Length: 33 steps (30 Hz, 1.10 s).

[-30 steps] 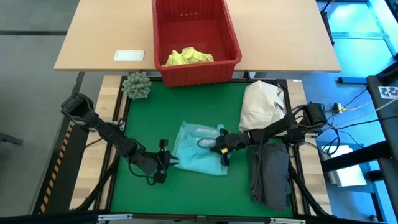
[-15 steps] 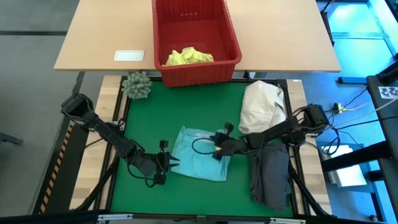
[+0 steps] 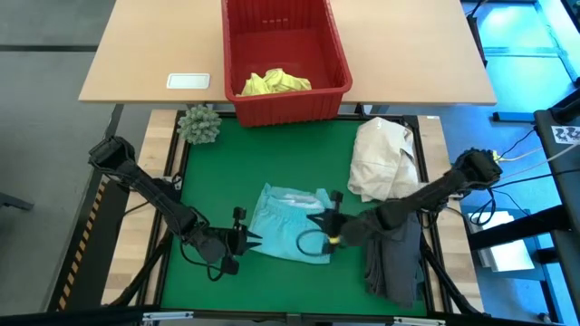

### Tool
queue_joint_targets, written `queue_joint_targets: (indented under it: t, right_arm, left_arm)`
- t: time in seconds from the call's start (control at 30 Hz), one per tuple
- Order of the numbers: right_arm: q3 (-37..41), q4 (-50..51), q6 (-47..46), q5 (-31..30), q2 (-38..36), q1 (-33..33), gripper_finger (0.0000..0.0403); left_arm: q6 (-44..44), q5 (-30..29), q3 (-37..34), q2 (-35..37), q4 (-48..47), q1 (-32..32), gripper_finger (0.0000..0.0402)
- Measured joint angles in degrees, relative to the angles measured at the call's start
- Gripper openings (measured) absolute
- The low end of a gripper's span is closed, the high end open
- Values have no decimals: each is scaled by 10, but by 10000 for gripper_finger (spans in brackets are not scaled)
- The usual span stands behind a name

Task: Fold Laundry from Bin
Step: Fold the blue short, then stack the blue short on the gray short

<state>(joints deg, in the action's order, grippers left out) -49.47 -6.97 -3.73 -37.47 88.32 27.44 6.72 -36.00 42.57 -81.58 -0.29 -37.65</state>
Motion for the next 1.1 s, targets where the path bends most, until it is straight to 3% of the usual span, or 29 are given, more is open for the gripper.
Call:
queue_joint_targets:
  t: [0.47,0.77,0.9,1.1]
  right_arm:
    - [23,5,-69,18,39,127,5]
    - [23,-41,-61,103,62,134,10]
    - [23,-40,-50,123,66,134,43]
    - [23,-41,-35,143,66,134,131]
  left_arm:
    - [77,11,5,-28,-14,-49,69]
    - [77,12,47,-90,-13,-53,69]
    - [77,30,46,-94,-19,-39,69]
    - [53,87,46,-94,-19,-11,98]
